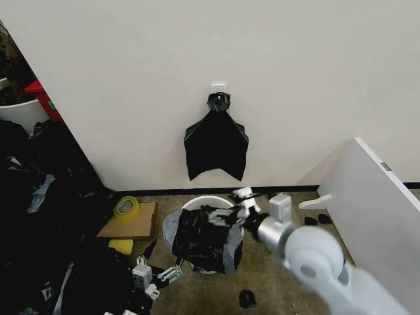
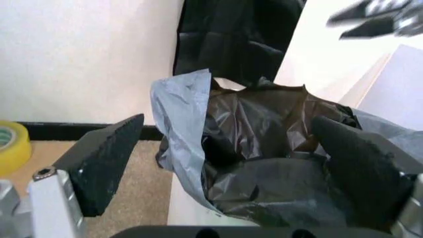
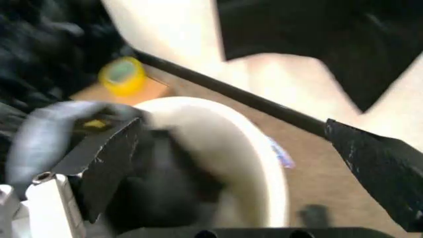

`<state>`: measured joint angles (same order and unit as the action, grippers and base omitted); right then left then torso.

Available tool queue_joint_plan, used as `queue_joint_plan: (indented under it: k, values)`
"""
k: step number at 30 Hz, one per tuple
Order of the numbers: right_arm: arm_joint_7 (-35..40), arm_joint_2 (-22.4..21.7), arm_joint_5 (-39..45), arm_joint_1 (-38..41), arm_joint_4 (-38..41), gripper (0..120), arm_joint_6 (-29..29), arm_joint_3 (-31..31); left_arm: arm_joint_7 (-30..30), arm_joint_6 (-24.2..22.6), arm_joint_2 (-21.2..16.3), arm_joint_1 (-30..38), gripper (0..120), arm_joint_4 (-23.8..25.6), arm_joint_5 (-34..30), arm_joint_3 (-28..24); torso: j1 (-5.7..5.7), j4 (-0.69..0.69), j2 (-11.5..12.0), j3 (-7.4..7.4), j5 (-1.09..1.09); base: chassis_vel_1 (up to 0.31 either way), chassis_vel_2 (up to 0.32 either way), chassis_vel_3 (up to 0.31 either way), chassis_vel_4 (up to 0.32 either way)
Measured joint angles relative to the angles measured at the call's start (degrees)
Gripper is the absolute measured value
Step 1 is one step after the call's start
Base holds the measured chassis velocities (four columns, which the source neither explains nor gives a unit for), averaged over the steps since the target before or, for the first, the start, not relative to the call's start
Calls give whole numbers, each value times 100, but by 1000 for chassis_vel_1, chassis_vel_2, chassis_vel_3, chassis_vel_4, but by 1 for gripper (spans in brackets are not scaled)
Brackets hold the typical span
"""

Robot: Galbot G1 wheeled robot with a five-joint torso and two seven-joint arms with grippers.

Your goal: Place the garbage bag over the trash bin.

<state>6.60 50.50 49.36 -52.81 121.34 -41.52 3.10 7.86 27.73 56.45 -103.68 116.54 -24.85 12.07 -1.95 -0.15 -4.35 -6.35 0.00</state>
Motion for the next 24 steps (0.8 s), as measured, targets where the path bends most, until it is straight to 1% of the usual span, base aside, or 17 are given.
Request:
queue_joint_plan:
  k: [1, 2, 3, 4, 5, 6, 9, 14, 17, 18, 20, 23, 24]
  values:
    - [0, 0, 0, 0, 0, 100, 0, 0, 0, 0, 0, 0, 100, 0, 0, 0, 0, 0, 0, 0, 0, 0, 0, 0, 0]
    - [-249, -77, -65, 347, -373, 100, -17, -107, 0, 12, 23, -59, 100, 19, 18, 23, 0, 0, 0, 0, 1, 0, 0, 0, 0]
    - [-533, -101, -108, 821, -909, 100, -24, -258, -3, 30, 50, -141, 100, 51, 29, 71, 0, 1, 0, 0, 0, 0, 0, 0, 0]
    - [-702, -87, -176, 1082, -1264, 100, -24, -359, -7, 40, 60, -181, 100, 67, 29, 104, 0, 2, 0, 0, -2, 0, 0, 0, 0]
    - [-702, -87, -176, 1082, -1264, 100, -24, -359, -7, 40, 60, -181, 100, 67, 29, 104, 0, 2, 0, 0, -2, 0, 0, 0, 0]
    - [-1113, -34, -409, 1500, -1950, 100, 4, -553, -23, 58, 67, -278, 100, 100, 20, 208, 0, 3, 0, -1, -1, 0, 0, 0, 0]
    - [-1882, 34, -764, 1968, -2882, 100, 140, -892, -58, 74, 67, -449, 100, 191, -43, 412, 0, 1, 0, -1, -2, 0, 0, 0, 0]
    - [-2052, 48, -809, 2050, -3070, 100, 164, -985, -65, 75, 68, -493, 100, 224, -71, 465, -1, 1, 0, -1, -3, 0, 0, 0, 0]
    - [-2649, 85, -958, 2204, -3543, 100, 329, -1290, -77, 71, 92, -588, 100, 317, -152, 597, 0, 0, 0, -1, -4, 0, 0, 0, 0]
    - [-2649, 85, -958, 2204, -3543, 100, 329, -1290, -77, 71, 92, -588, 100, 317, -152, 597, 0, 0, 0, -1, -4, 0, 0, 0, 0]
    - [-2952, 249, -1017, 2204, -3772, 100, 416, -1351, -81, 31, 147, -598, 100, 377, -220, 638, 0, -1, 0, 0, -4, 0, 0, 0, 0]
    - [-3043, 346, -1027, 2204, -3890, 99, 433, -1374, -83, 1, 170, -579, 100, 386, -238, 635, -1, 1, 0, 0, -4, 0, 0, 0, 0]
    - [-3103, 408, -1024, 2206, -3964, 95, 433, -1401, -83, -14, 181, -565, 100, 389, -239, 626, -1, 1, 0, 0, -4, 0, 0, 0, 0]
